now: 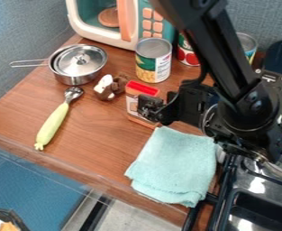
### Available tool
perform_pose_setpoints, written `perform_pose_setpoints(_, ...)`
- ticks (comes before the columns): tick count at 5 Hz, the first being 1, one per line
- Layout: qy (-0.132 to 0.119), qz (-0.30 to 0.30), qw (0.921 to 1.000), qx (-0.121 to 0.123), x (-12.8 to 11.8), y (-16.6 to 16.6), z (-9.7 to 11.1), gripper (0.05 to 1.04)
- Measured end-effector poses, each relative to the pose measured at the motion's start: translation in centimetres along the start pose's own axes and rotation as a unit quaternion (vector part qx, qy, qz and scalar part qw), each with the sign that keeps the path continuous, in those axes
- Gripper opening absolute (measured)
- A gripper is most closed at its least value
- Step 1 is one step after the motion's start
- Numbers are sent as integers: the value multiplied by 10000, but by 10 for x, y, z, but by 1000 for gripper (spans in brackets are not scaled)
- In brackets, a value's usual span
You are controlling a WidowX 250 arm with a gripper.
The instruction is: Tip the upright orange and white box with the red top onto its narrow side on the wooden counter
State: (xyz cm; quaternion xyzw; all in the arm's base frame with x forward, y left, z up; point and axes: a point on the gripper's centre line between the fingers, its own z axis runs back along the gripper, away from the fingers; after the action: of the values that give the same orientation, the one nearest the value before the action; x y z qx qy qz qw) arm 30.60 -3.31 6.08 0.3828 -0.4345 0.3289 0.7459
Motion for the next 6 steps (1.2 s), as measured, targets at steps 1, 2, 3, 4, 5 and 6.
perform_pose_setpoints(1,37,6,10000,48,-4,0,-6,1001)
perform_pose_setpoints(2,51,-45,9998,200,-10,1,-21,1001)
perform_pose_setpoints(3,19,-115,9997,229,-16,0,-26,947)
perform_pose_setpoints(4,-5,-137,9997,226,-18,0,-32,617)
perform_pose_setpoints(5,7,-222,9996,197,-19,0,-32,381)
perform_pose_setpoints(6,289,-427,9987,34,-18,0,-29,373)
